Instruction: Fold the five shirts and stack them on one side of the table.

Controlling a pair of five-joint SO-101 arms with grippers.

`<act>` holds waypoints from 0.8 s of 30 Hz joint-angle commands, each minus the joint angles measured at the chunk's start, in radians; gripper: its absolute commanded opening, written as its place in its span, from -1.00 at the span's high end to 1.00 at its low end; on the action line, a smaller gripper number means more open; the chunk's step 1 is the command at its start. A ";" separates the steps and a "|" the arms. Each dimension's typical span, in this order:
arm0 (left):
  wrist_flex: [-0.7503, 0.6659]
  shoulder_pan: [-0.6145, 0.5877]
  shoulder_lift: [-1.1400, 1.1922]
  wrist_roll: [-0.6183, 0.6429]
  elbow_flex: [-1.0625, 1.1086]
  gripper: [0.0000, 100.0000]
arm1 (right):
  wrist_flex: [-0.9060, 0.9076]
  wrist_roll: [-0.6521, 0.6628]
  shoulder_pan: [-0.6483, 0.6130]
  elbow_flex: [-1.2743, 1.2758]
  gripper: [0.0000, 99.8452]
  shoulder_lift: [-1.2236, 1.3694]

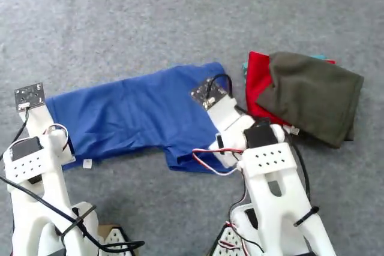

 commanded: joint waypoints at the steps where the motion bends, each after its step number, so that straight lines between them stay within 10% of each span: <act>1: -0.009 -0.008 -0.011 -0.012 -0.012 0.94 | -0.020 -0.006 -0.055 0.022 0.97 -0.022; 14: -0.028 -0.019 -0.011 -0.137 0.097 0.57 | -0.029 0.018 0.012 0.021 0.90 -0.022; 24: 0.212 -0.130 -0.020 -0.160 -0.104 0.61 | 0.097 0.107 0.043 -0.081 0.65 -0.225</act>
